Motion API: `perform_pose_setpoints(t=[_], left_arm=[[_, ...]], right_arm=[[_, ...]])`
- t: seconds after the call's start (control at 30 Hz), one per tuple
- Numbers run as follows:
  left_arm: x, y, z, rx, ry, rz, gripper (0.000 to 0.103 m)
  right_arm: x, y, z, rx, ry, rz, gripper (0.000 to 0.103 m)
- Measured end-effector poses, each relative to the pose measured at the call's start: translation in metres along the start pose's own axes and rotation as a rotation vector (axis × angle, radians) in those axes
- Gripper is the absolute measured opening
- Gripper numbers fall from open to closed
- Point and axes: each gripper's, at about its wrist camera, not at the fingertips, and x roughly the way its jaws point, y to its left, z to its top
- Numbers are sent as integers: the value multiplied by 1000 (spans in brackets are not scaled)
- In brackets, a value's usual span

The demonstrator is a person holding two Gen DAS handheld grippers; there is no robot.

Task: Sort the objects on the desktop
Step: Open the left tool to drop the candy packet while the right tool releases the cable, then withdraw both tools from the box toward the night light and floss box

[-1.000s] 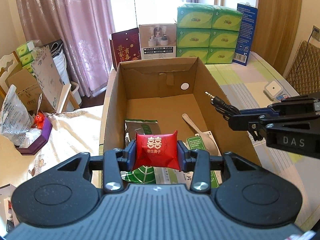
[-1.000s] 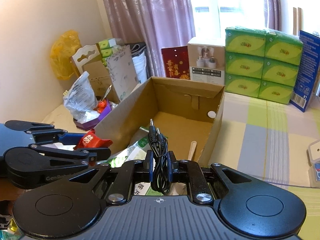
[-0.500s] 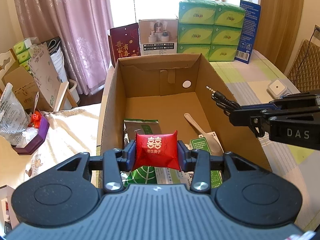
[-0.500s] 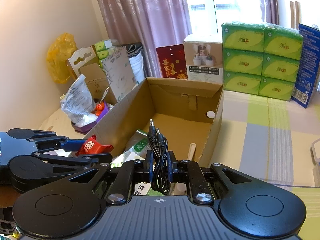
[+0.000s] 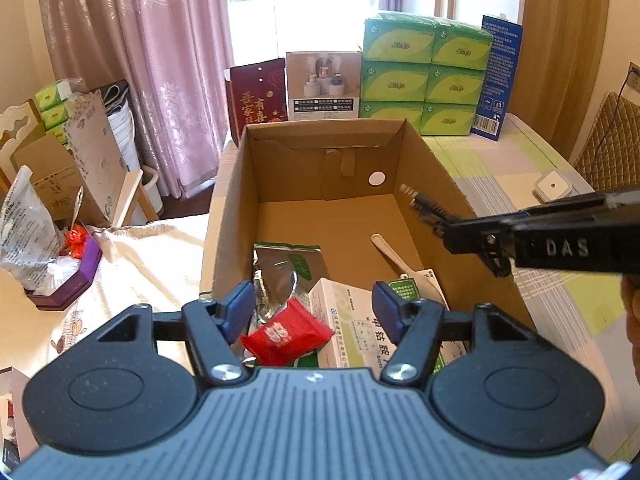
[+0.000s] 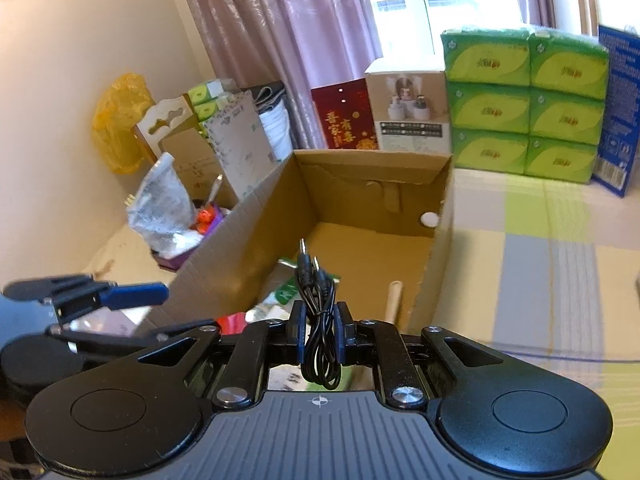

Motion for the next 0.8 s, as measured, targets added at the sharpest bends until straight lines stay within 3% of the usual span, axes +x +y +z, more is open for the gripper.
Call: perform_pose_setpoints(t=[0.07,0.1,0.13,0.2,0.37,0.67,0.8], left_arm=[[-5,1,-2,-2,-6,7,61],[-8,1,-3,-2,-9,11,62],[-12,2,-4,-4,-13,15,63],[-18,2,-7,-12,-21,23,72],[-37,-7,-16,-26,-36,25,80],[-69,-46,-28,-51,-61,21,100],[-82,-68,-32,-47,-68,26,101]], right_arm=[[0,-2,3,30,-9,37,12],[-2,-3,4,41,-18,38,19],[-4,-3,5,46,-29,32,33],[-12,-6,5,53,-52,21,48],[-38,-21,-6,79,-63,-7,51],[-102,-57,-57,150,-53,-102,69],[-132,-72,-76,173,-58,-141,78]])
